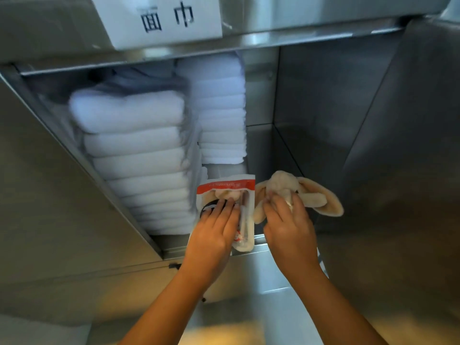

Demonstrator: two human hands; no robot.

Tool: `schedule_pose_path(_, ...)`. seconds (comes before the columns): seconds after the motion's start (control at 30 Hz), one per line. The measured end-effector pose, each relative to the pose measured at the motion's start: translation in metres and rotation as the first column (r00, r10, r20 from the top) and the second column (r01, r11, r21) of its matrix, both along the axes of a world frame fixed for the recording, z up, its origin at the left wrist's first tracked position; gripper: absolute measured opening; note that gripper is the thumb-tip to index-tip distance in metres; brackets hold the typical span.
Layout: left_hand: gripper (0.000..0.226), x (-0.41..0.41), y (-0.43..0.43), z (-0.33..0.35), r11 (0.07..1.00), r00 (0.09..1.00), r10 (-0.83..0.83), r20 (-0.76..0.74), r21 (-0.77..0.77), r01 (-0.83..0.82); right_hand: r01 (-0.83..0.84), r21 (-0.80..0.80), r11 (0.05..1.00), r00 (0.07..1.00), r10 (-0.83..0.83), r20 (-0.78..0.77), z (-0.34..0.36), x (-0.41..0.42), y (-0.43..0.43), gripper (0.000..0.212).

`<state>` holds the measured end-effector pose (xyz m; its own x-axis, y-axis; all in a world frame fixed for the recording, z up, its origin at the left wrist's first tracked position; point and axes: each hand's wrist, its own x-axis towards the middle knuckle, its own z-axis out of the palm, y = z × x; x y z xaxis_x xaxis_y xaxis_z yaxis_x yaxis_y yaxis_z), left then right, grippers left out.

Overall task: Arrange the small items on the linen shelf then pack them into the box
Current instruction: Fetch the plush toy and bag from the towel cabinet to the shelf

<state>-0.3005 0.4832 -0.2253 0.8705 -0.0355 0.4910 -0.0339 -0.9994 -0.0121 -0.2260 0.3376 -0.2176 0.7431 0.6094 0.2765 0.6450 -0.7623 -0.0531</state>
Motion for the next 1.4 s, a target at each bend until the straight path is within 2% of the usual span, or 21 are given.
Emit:
schedule_pose_path(0.1, 0.072, -0.010, -0.003, 0.017, 1.000, 1.000, -0.001, 0.010, -0.013, 0.001, 0.006, 0.015, 1.000, 1.000, -0.006, 0.019, 0.019, -0.010, -0.002, 0.040)
schedule_pose_path(0.43, 0.075, -0.036, -0.005, 0.059, 1.000, 1.000, -0.010, 0.014, -0.016, 0.011, -0.039, 0.256, 0.966, 0.986, -0.004, 0.164, 0.057, -0.044, -0.005, 0.049)
schedule_pose_path(0.77, 0.059, -0.063, -0.016, 0.078, 0.999, 0.996, 0.018, 0.093, -0.050, -0.013, -0.096, 0.341, 0.935, 0.980, 0.029, 0.196, 0.070, -0.068, -0.014, 0.048)
schedule_pose_path(0.87, 0.050, -0.078, -0.030, 0.083, 0.997, 0.988, 0.070, 0.135, -0.050, -0.064, -0.152, 0.371, 0.916, 0.976, 0.079, 0.204, 0.072, -0.078, -0.022, 0.050)
schedule_pose_path(0.97, 0.030, -0.096, -0.044, 0.082, 0.992, 0.977, 0.122, 0.174, -0.064, -0.112, -0.195, 0.419, 0.887, 0.969, 0.110, 0.219, 0.074, -0.090, -0.025, 0.049)
schedule_pose_path(1.07, 0.040, -0.122, -0.060, 0.083, 0.971, 0.953, 0.236, 0.192, -0.084, -0.223, -0.275, 0.450, 0.850, 0.954, 0.181, 0.240, 0.077, -0.107, -0.028, 0.047)
schedule_pose_path(1.2, 0.041, -0.162, -0.074, 0.083, 0.921, 0.893, 0.391, 0.223, -0.092, -0.380, -0.377, 0.466, 0.800, 0.923, 0.280, 0.266, 0.082, -0.135, -0.034, 0.042)
schedule_pose_path(1.4, 0.044, -0.222, -0.097, 0.091, 0.868, 0.843, 0.496, 0.206, -0.100, -0.487, -0.501, 0.440, 0.745, 0.865, 0.419, 0.276, 0.087, -0.178, -0.042, 0.033)
